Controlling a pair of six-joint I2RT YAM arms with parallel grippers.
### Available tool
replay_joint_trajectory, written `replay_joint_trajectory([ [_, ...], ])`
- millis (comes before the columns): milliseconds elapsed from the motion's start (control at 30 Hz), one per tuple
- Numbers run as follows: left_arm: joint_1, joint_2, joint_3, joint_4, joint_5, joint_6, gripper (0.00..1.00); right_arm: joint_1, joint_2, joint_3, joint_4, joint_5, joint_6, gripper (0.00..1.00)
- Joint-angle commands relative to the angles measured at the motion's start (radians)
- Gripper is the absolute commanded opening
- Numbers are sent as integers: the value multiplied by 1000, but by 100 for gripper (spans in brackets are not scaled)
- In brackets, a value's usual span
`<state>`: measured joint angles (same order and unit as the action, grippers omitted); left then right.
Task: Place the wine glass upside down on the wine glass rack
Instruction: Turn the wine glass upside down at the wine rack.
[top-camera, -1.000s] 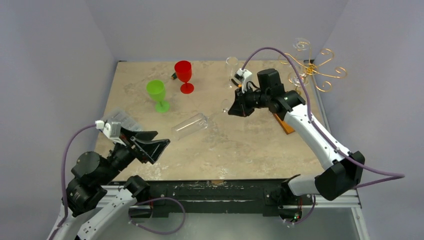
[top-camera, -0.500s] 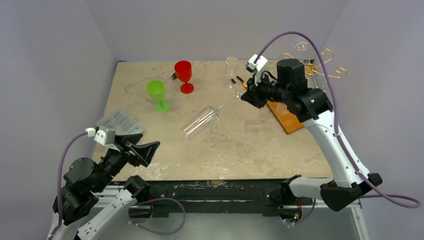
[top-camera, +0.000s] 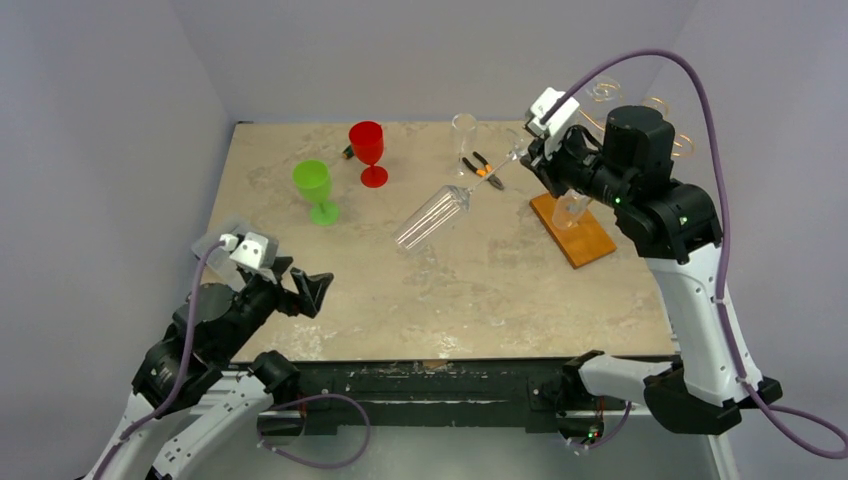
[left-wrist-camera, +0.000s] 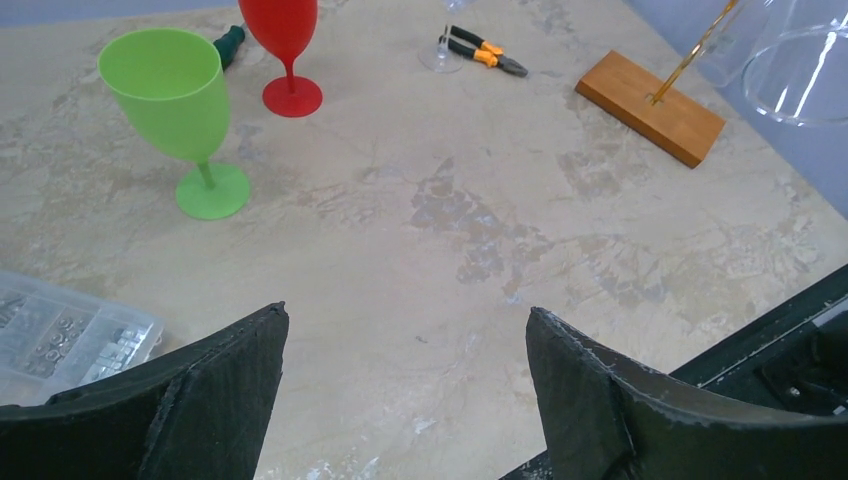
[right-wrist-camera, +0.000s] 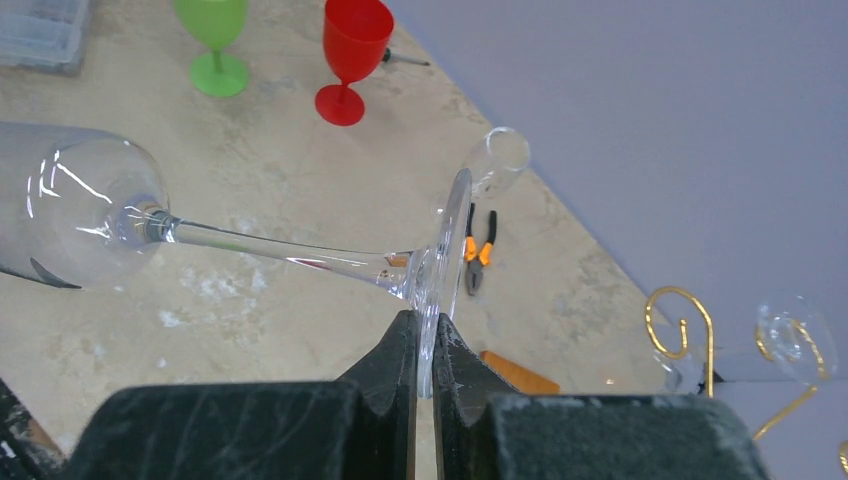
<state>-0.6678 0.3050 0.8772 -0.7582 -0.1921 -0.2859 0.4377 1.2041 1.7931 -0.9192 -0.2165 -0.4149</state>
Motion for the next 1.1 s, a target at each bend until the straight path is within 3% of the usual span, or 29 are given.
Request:
replay_joint_trajectory([
  [0, 3, 43, -34, 81, -22, 72, 86, -9, -7, 83, 52, 100, -65, 0],
  [633, 32, 63, -86, 104, 47, 99, 86, -75, 53, 162, 206, 463, -230, 0],
  [1067, 81, 58, -92, 108, 147, 96, 86, -217, 188, 305, 278, 558, -204, 0],
])
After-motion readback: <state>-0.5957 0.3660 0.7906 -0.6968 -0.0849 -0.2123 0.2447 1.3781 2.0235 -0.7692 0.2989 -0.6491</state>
